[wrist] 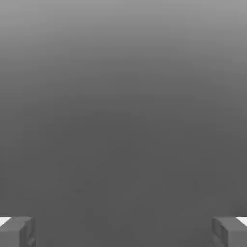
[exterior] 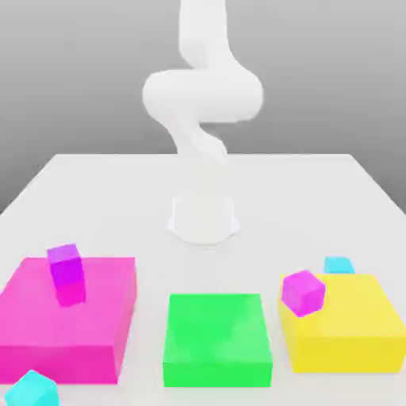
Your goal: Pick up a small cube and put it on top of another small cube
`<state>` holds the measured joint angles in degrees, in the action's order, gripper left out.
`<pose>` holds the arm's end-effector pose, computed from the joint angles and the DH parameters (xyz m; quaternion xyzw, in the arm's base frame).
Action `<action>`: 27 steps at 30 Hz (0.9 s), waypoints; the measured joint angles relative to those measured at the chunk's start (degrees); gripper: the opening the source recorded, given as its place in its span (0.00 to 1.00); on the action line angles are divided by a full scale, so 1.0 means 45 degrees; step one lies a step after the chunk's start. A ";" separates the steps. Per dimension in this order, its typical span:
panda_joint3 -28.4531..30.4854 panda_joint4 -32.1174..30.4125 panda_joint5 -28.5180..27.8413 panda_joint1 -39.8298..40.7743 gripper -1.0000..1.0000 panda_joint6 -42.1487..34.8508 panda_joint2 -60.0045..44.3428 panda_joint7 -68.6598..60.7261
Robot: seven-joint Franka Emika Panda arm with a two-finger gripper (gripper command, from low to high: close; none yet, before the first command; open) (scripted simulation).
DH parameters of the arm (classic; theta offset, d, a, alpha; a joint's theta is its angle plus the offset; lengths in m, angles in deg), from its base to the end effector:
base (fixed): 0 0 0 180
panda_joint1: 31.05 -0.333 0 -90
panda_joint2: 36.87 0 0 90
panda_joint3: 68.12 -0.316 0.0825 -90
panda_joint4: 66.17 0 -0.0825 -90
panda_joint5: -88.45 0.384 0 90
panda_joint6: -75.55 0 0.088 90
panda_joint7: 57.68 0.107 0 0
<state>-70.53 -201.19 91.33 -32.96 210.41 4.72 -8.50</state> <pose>0.3757 0.0343 0.6612 -0.8606 0.3664 -0.3121 0.1663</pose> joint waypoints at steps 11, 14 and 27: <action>-0.3509 -0.3258 0.2189 -0.2007 0.50 0.3117 -0.4265 0.4020; -0.4642 -0.4133 0.2402 -0.2481 0.50 0.3978 -0.5407 0.5368; -0.3701 -0.6232 -0.5047 -0.5930 0.50 0.8105 -1.1279 1.5001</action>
<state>-87.19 -229.23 68.62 -59.65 246.89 -46.04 59.01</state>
